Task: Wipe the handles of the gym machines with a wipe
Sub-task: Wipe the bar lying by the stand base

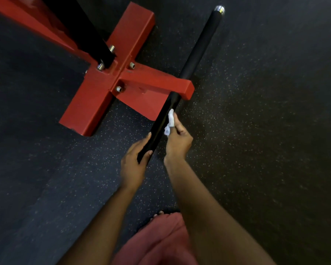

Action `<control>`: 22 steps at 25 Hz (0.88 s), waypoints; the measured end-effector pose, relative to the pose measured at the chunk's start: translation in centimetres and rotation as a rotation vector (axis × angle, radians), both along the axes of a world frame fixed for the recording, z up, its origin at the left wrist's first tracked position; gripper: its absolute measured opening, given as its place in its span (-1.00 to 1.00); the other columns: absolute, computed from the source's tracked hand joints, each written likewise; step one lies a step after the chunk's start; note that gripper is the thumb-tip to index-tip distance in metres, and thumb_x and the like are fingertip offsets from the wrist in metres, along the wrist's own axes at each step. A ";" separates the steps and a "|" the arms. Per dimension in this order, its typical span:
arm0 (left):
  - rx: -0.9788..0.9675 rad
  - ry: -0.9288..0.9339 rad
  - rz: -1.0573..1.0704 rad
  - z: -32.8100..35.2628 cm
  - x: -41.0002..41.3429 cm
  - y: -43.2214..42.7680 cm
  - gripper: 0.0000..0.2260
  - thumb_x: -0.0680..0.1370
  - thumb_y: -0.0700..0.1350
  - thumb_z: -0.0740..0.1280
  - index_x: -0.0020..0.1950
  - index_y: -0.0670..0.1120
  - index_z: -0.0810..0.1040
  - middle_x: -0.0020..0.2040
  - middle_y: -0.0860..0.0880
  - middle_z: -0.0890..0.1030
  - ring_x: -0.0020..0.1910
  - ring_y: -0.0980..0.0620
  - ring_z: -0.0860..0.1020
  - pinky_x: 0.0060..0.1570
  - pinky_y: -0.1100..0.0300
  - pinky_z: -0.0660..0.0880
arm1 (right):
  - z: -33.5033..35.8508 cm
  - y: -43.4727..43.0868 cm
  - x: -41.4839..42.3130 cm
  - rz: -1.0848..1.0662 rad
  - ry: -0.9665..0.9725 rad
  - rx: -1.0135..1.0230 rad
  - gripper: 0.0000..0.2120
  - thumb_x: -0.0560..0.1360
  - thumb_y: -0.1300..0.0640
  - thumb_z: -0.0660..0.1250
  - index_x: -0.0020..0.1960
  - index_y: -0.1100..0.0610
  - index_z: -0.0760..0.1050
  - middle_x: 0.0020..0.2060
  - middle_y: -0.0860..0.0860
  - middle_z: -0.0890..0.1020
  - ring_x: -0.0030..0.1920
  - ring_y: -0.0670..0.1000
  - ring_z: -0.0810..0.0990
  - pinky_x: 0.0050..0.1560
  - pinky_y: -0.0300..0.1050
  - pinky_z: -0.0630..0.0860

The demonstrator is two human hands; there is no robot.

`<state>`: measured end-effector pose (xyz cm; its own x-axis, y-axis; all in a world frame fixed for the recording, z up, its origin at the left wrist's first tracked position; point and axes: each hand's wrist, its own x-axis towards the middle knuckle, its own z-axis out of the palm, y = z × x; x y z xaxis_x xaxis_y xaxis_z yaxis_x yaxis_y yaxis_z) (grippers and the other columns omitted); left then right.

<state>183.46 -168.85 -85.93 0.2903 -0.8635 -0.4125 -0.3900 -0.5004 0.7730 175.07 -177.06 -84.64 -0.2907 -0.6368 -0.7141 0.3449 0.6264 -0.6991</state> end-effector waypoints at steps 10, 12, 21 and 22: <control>0.008 -0.001 -0.018 0.1 0.2 0.0 -0.58 0.57 -0.18 0.26 0.37 0.16 0.34 0.32 0.04 0.46 0.29 0.11 0.42 0.33 0.08 0.37 | -1.3 0.9 -2.5 -0.041 -0.167 0.040 -0.72 0.53 0.29 0.23 0.23 0.21 0.49 0.11 0.13 0.62 0.07 0.06 0.61 0.08 -0.12 0.57; -0.002 0.000 -0.039 0.1 0.2 0.1 -0.60 0.58 -0.17 0.25 0.36 0.18 0.34 0.32 0.06 0.45 0.29 0.12 0.42 0.31 0.08 0.39 | -1.4 -2.3 -2.2 0.007 -0.103 0.010 -0.69 0.53 0.32 0.22 0.26 0.21 0.47 0.18 0.08 0.58 0.13 0.00 0.56 0.21 -0.09 0.49; 0.032 -0.025 -0.070 0.6 0.2 -0.2 -0.58 0.58 -0.22 0.22 0.42 0.05 0.31 0.27 0.03 0.45 0.21 0.14 0.42 0.10 0.57 0.31 | -2.4 8.7 1.3 0.161 -0.042 0.076 -0.69 0.52 0.33 0.24 0.22 0.13 0.53 0.08 0.04 0.64 0.03 -0.09 0.60 0.08 -0.17 0.54; 0.053 -0.007 -0.072 0.9 0.2 -0.2 -0.57 0.58 -0.24 0.21 0.43 0.05 0.30 0.25 0.03 0.45 0.18 0.15 0.42 0.05 0.61 0.31 | -1.8 9.9 1.5 0.164 -0.071 0.106 -0.70 0.53 0.32 0.24 0.21 0.12 0.53 0.07 0.04 0.65 -0.01 -0.10 0.60 0.01 -0.21 0.54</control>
<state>183.67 -169.06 -85.01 0.2316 -0.8591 -0.4564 -0.4317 -0.5112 0.7432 176.62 -167.21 -86.49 -0.1362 -0.5920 -0.7943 0.2784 0.7466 -0.6042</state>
